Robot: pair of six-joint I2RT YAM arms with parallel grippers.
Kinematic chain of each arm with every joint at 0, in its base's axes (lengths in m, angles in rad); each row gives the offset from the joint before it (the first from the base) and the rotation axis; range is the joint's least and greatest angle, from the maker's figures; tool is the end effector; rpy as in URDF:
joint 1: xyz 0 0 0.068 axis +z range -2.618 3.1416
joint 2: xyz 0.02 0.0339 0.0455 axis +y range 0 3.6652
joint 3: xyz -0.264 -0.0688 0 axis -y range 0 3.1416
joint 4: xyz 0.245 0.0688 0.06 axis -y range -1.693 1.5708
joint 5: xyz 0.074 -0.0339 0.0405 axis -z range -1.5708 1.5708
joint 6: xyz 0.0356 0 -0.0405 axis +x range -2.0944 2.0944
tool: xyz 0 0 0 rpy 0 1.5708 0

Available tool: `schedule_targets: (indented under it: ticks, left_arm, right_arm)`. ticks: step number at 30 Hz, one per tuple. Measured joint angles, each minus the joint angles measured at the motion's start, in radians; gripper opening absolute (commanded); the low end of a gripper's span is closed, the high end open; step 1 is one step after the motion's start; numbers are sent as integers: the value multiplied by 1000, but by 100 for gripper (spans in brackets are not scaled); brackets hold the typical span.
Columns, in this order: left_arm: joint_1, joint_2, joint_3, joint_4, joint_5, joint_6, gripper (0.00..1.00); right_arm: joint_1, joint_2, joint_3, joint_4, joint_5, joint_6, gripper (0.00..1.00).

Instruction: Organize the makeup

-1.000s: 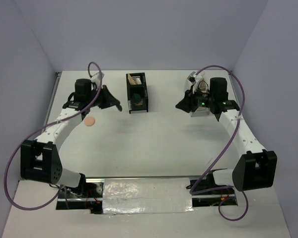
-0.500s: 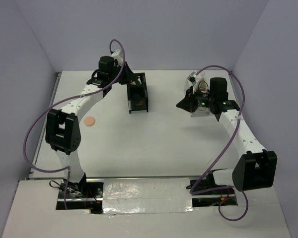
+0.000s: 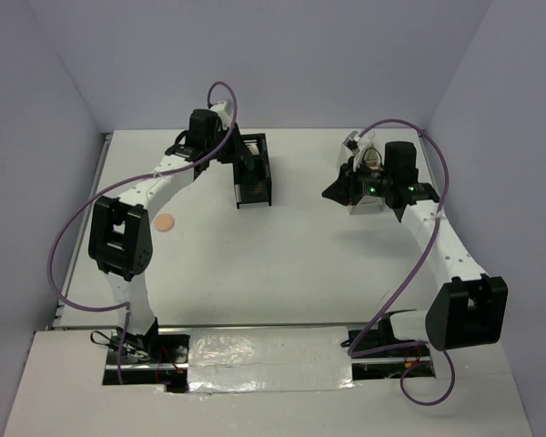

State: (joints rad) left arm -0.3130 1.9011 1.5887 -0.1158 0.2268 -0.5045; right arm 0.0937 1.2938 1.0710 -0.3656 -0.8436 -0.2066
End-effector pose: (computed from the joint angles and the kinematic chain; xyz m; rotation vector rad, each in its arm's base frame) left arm 0.4315 -0.1480 0.2999 -0.0469 2.0668 -0.7422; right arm 0.2775 0.0528 0.3176 -0.7696 1.8953 0.8311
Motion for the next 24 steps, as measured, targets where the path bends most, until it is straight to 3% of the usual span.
schedule_targets:
  ticks: [17, 22, 24]
  left_arm:
    - [0, 0, 0, -18, -4, 20, 63]
    - [0, -2, -6, -18, -4, 30, 60]
    - [0, -10, -19, -18, -2, 29, 50]
  right_arm:
    - [10, 43, 57, -34, -10, -19, 47]
    - [12, 43, 58, -43, -10, -23, 48]
    - [15, 43, 60, -48, -9, -28, 49]
